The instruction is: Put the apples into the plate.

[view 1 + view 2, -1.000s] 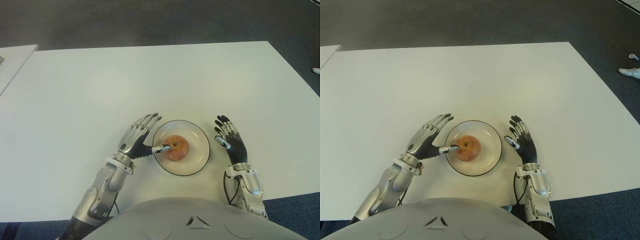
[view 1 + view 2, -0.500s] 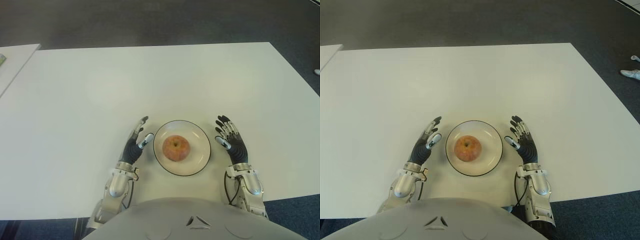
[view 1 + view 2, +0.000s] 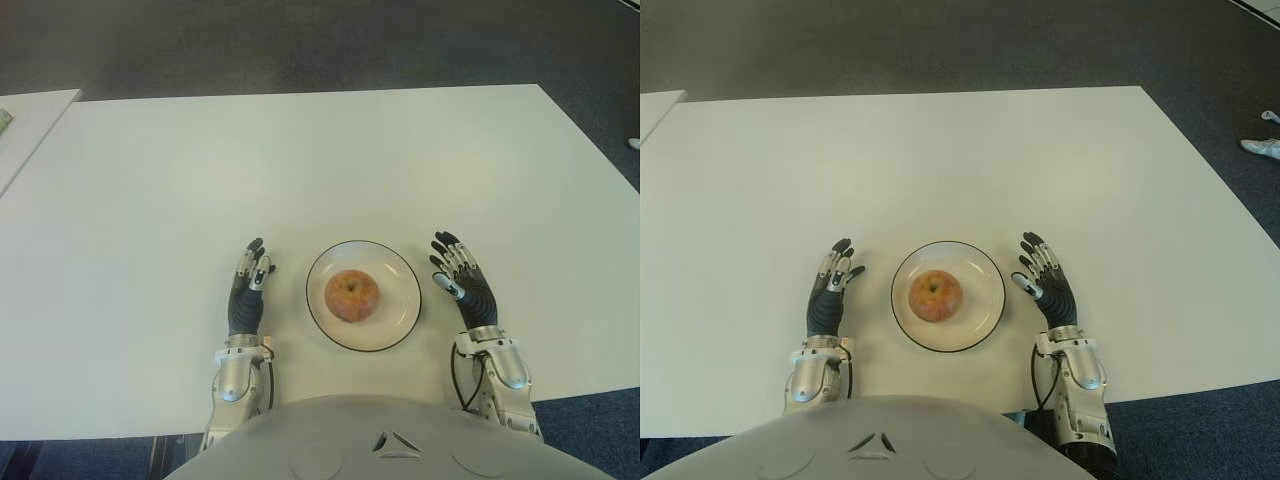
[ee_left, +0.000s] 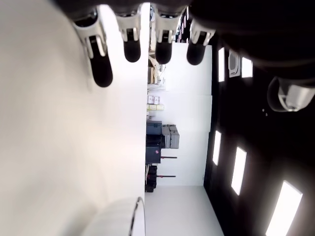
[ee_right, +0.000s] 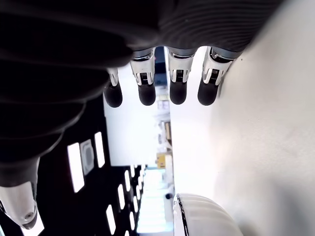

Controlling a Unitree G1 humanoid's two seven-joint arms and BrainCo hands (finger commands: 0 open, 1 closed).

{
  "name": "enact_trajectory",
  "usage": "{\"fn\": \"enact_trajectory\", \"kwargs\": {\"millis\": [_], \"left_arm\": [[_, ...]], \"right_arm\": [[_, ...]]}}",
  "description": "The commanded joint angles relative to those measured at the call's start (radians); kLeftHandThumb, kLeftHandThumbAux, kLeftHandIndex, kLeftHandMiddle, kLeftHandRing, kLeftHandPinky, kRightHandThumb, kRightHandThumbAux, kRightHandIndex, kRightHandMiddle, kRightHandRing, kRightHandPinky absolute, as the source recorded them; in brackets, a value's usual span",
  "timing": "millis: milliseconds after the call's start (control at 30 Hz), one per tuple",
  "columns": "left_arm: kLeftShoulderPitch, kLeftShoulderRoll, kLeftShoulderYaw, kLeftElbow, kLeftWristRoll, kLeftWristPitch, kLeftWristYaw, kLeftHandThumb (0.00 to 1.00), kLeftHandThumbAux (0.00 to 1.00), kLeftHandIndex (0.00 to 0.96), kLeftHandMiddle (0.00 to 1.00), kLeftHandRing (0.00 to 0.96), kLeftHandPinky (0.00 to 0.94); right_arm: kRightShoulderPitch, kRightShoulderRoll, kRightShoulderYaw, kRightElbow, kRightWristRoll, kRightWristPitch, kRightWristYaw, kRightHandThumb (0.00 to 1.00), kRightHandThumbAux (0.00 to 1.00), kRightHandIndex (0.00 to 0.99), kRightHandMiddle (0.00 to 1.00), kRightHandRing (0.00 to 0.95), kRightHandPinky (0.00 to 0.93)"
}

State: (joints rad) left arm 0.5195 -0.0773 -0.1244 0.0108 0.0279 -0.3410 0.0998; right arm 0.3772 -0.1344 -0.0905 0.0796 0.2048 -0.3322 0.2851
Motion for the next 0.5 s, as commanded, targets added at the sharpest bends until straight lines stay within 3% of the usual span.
{"fn": "enact_trajectory", "kwargs": {"millis": [33,500], "left_arm": [[0.024,-0.016,0.012,0.058,-0.007,0.037,0.010,0.000,0.291,0.135,0.102,0.071,0.091],[0.024,-0.015,0.023,0.085,-0.001,0.007,0.011,0.000,0.307,0.108,0.104,0.074,0.089]], "right_arm": [[0.036,-0.001,0.002,0.020,0.001,0.070,0.001,0.153,0.592,0.088,0.089,0.066,0.096],[0.041,-0.006,0.002,-0.004,-0.004,0.087,-0.001,0.151,0.602,0.081,0.087,0.064,0.091]]}}
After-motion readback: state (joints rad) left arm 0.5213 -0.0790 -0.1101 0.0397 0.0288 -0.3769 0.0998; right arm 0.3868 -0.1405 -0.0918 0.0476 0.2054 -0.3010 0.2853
